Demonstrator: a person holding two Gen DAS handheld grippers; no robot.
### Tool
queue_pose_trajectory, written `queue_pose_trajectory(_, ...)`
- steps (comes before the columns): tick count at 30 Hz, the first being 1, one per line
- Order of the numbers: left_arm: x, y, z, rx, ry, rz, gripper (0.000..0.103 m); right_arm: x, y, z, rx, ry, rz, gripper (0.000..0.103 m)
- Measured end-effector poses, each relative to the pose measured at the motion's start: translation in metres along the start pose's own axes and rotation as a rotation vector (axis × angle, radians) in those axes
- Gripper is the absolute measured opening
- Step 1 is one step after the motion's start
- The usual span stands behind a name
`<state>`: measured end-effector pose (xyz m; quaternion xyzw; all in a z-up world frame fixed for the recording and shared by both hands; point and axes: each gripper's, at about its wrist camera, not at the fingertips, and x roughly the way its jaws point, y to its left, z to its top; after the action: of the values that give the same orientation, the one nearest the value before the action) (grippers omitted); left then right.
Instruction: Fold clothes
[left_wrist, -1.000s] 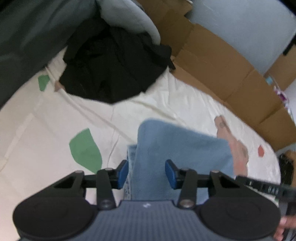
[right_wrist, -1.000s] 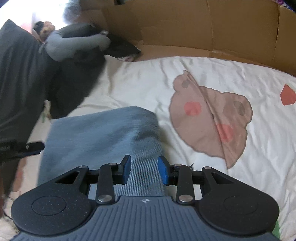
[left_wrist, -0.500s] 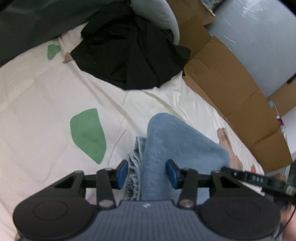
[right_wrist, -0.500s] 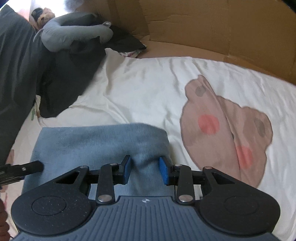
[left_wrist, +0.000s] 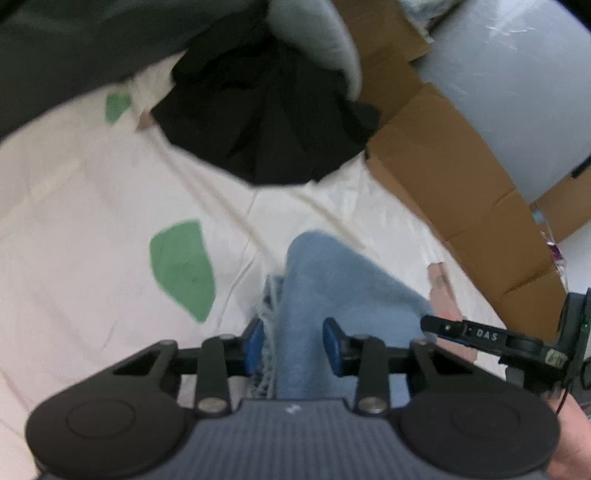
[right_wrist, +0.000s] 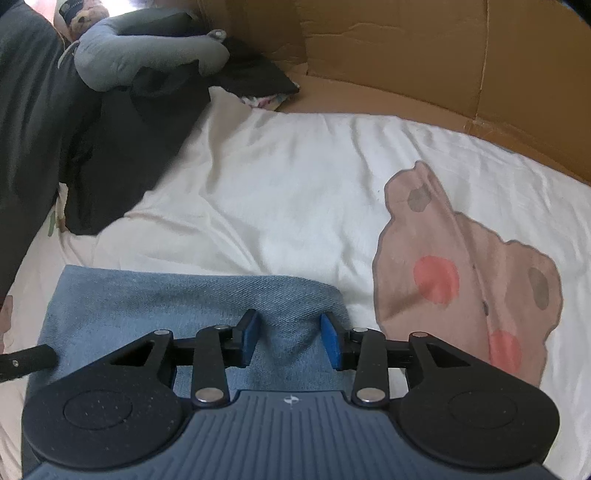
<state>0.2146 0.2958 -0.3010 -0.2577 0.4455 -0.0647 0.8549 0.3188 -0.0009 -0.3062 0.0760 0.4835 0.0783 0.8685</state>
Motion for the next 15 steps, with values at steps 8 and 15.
queue_pose_trajectory(8, 0.006, -0.028, 0.024, 0.091, -0.025, -0.048, 0.037, -0.009, 0.007, 0.01, -0.019, -0.036, 0.032, 0.035)
queue_pose_trajectory(15, 0.051, -0.031, 0.02, 0.131, 0.06, 0.001, 0.027, 0.017, 0.015, -0.004, -0.033, -0.029, 0.041, 0.035)
